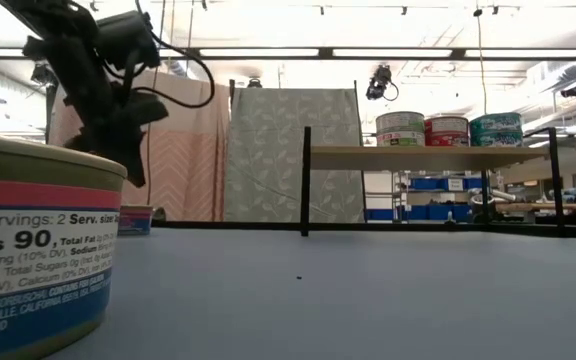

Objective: Stack canned seafood by type on shelf
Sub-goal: Put the top blue-pink tuna can on the shelf

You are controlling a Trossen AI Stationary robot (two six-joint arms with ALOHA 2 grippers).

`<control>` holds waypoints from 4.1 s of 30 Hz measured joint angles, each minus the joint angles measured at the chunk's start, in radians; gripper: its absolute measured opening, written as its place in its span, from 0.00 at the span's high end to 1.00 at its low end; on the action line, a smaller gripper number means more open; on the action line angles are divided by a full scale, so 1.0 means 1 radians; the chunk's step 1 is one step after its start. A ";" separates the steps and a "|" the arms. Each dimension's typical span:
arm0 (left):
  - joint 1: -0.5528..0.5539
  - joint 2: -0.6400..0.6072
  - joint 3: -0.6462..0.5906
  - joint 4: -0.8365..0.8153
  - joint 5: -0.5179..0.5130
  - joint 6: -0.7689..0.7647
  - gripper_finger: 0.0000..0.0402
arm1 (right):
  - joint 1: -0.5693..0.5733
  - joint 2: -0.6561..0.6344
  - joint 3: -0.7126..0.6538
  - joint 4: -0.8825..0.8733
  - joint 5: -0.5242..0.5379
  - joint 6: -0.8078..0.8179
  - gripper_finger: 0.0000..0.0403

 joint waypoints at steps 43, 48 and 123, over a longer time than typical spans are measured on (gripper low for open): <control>0.105 0.092 0.007 0.020 -0.020 0.030 0.99 | 0.075 -0.207 0.000 0.060 0.235 0.041 0.99; 0.115 0.092 0.007 0.015 0.001 0.057 0.99 | 0.075 -0.206 0.000 0.058 0.235 0.039 0.99; 0.140 0.219 0.224 -0.269 0.321 0.555 0.99 | 0.079 -0.205 0.000 0.098 0.155 0.056 0.98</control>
